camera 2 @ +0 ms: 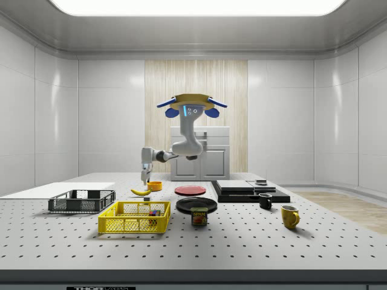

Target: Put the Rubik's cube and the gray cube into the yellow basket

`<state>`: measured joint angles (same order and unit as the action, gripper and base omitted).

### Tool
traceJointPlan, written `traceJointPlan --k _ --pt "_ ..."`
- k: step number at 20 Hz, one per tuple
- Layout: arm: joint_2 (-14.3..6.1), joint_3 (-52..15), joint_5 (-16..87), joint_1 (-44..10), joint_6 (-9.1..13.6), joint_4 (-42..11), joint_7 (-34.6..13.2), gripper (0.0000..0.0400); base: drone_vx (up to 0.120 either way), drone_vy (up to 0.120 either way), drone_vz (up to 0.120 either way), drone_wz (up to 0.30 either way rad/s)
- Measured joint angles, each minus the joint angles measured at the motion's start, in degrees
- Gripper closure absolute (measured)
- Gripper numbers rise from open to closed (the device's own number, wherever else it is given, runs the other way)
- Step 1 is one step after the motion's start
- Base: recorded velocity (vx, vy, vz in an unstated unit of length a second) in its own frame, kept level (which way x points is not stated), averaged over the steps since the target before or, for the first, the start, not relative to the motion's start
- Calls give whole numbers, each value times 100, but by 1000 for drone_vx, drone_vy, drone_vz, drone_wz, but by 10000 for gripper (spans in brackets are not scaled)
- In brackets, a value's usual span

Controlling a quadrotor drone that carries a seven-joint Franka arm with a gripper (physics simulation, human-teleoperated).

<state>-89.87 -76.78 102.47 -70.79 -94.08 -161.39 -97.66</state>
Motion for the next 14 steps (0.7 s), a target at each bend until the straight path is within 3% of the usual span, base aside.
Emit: traceJointPlan --k 2,12,14 --pt "-1 0 0 0 -1 0 0 0 0 0 -20 0" --pt "-5 0 -2 -1 -5 0 -1 0 0 0 -120 0" --pt "-6 -1 -3 -1 -6 0 -1 0 0 -100 -120 0"
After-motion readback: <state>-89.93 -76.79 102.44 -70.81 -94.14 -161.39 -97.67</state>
